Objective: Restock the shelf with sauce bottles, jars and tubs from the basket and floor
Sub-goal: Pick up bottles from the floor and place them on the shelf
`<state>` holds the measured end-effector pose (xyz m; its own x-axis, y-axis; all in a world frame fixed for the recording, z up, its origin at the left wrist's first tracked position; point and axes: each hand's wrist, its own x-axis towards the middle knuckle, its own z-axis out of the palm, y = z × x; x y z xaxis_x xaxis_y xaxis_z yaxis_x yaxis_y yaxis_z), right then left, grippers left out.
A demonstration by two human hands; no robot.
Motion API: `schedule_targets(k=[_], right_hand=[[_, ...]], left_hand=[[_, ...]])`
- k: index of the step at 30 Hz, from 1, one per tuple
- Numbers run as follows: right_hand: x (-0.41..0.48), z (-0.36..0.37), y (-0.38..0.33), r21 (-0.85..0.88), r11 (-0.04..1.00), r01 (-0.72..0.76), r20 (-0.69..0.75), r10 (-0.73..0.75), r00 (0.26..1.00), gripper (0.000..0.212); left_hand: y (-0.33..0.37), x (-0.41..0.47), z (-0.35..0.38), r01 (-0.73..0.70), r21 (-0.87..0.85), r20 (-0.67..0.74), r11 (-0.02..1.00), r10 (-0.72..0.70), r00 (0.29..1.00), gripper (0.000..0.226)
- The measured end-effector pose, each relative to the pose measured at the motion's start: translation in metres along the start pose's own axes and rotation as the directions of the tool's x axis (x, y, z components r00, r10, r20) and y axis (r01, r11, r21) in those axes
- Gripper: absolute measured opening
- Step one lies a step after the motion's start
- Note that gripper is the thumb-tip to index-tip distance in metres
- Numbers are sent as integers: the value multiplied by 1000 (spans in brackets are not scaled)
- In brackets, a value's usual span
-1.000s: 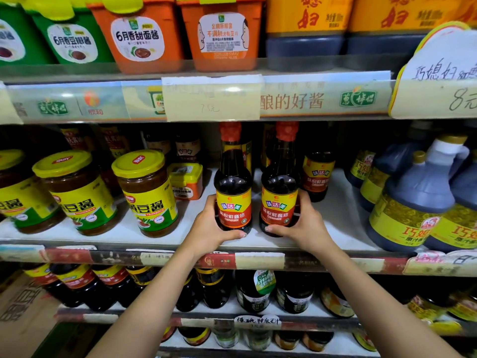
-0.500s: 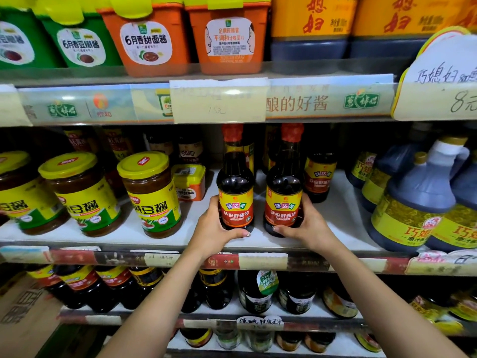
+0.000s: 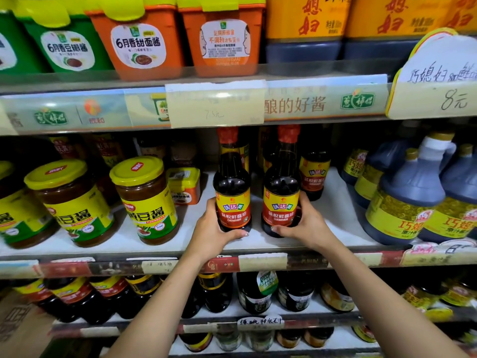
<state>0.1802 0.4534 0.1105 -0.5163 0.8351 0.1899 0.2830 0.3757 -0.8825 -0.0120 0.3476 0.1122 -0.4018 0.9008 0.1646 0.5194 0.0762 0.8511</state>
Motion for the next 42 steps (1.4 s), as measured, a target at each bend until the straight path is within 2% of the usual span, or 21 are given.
schedule_targets(k=[12,22,26,29,32,35,38,42], right_hand=[[-1,-3,7,45,999,-24,14,24,1000,75],[-8,-2,-2,55,998,15,-8,-15,1000,81],[-23,-10,-6,94,996,6,-33,-3,999,83],[-41,-21,-6,21,1000,18,-107,-15,994,80],[-63,-33,-5,52,998,44,-180,-34,983,65],[-92,-50,-2,123,991,57,-170,-35,985,61],[-125,-77,8,138,989,47,-188,-21,982,62],[-170,-116,29,114,993,13,-226,13,974,62]], left_hand=[[-4,3,-1,-22,3,15,1000,22,1000,87],[-2,-1,1,-20,57,-41,998,23,999,86],[9,-10,0,-8,-30,-104,1000,5,995,86],[18,-26,7,-19,-69,-167,997,8,986,86],[19,-44,18,20,-144,-251,989,-57,966,79],[19,-64,28,18,-165,-334,986,-73,940,70],[32,-83,52,10,-159,-336,987,-64,940,63],[59,-110,100,4,-188,-244,982,-51,969,56]])
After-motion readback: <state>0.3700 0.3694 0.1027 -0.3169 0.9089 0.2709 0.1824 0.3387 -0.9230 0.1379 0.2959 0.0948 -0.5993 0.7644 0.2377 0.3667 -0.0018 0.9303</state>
